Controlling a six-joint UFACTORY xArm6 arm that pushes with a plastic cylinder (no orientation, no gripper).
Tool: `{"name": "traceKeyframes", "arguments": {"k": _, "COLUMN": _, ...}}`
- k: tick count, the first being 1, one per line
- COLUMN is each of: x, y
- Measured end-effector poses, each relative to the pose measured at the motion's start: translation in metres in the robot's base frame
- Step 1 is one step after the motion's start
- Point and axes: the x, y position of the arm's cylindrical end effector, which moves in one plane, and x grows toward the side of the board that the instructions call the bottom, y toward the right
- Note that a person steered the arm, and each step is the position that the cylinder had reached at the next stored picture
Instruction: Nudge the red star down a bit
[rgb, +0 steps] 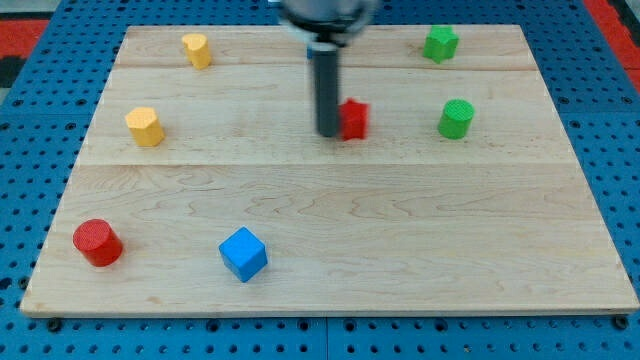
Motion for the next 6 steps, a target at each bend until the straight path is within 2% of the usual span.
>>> {"name": "traceKeyframes", "arguments": {"k": 1, "x": 0.005, "y": -0.018}}
{"name": "traceKeyframes", "arguments": {"k": 2, "x": -0.010, "y": -0.057}}
{"name": "traceKeyframes", "arguments": {"k": 3, "x": -0.078, "y": -0.020}}
{"name": "traceKeyframes", "arguments": {"k": 4, "x": -0.073, "y": 0.054}}
{"name": "traceKeyframes", "arguments": {"k": 5, "x": -0.069, "y": 0.077}}
{"name": "traceKeyframes", "arguments": {"k": 6, "x": -0.068, "y": 0.059}}
